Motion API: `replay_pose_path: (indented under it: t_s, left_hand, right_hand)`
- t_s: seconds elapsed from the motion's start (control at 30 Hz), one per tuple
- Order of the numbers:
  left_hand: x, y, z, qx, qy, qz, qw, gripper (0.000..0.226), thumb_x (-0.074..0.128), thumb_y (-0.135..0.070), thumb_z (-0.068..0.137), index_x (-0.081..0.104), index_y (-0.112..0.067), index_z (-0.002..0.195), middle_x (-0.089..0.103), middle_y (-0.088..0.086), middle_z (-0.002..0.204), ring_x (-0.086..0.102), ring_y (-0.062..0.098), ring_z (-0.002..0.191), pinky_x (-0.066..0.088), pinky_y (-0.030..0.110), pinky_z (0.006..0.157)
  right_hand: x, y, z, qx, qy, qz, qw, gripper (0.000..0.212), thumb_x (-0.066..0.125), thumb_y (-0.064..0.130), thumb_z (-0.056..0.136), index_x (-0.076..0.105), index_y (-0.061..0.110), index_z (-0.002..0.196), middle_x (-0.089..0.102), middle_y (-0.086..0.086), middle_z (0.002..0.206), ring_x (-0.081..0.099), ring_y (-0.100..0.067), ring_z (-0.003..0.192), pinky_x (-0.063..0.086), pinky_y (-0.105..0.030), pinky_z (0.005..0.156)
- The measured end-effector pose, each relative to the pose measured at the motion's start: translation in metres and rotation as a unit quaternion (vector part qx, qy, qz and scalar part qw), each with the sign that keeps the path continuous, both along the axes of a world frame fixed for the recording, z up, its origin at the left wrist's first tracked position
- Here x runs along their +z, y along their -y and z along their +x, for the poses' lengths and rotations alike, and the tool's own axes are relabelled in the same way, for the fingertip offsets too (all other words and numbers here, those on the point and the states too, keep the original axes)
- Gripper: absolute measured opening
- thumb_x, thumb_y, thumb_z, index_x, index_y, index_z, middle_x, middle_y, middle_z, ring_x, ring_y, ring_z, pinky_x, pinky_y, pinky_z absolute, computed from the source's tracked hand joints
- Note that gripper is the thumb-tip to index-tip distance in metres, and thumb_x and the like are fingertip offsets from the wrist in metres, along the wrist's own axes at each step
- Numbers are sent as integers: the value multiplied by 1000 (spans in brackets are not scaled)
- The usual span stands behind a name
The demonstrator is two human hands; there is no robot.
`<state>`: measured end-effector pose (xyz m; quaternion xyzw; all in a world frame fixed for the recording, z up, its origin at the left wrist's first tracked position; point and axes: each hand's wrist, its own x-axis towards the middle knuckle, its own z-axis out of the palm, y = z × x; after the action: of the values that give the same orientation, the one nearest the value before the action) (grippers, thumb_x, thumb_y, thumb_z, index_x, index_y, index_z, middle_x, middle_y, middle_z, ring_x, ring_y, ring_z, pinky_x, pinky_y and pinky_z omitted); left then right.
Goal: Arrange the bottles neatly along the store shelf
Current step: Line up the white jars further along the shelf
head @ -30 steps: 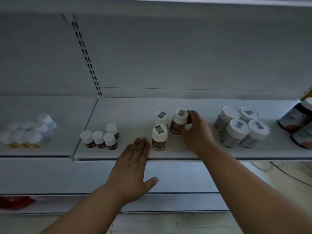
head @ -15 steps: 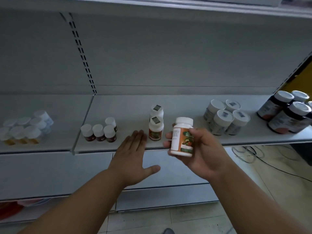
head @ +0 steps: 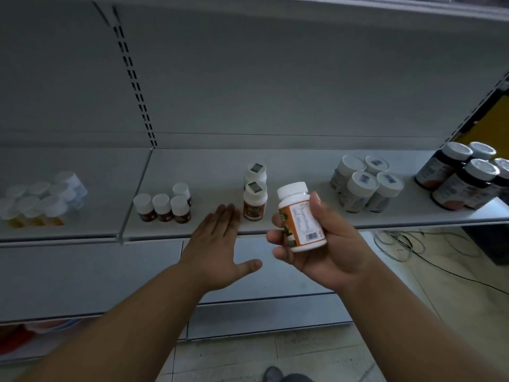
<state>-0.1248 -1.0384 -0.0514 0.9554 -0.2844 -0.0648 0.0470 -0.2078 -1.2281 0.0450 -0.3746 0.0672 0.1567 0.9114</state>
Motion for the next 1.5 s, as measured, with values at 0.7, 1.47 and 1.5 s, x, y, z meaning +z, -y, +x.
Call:
replay_pose_path:
  t_s: [0.7, 1.47, 1.5]
  left_hand:
    - [1, -1, 0, 1, -8, -5, 1000, 114, 14, -90, 71, -21, -19, 153, -28, -1, 160, -27, 15, 146, -15, 34, 119]
    - [-1, -2, 0, -9, 1, -1, 1000, 115, 6, -90, 69, -20, -16, 153, -27, 1, 161, -27, 16, 147, -13, 35, 121]
    - [0, -2, 0, -10, 1, -2, 1000, 116, 5, -90, 67, -20, -16, 153, -27, 1, 161, -27, 16, 147, -13, 35, 121]
  right_hand:
    - [7, -1, -2, 8, 31, -11, 999, 65, 86, 18, 60, 65, 1, 119, 61, -28, 118, 62, -43, 107, 53, -53, 87]
    - [3, 20, 16, -68, 116, -488, 862, 46, 77, 8, 77, 59, 19, 118, 72, 2, 106, 68, -13, 100, 53, -34, 91]
    - [0, 25, 22, -69, 116, -528, 838, 46, 78, 9, 77, 59, 21, 117, 72, 4, 103, 68, -11, 97, 53, -35, 91]
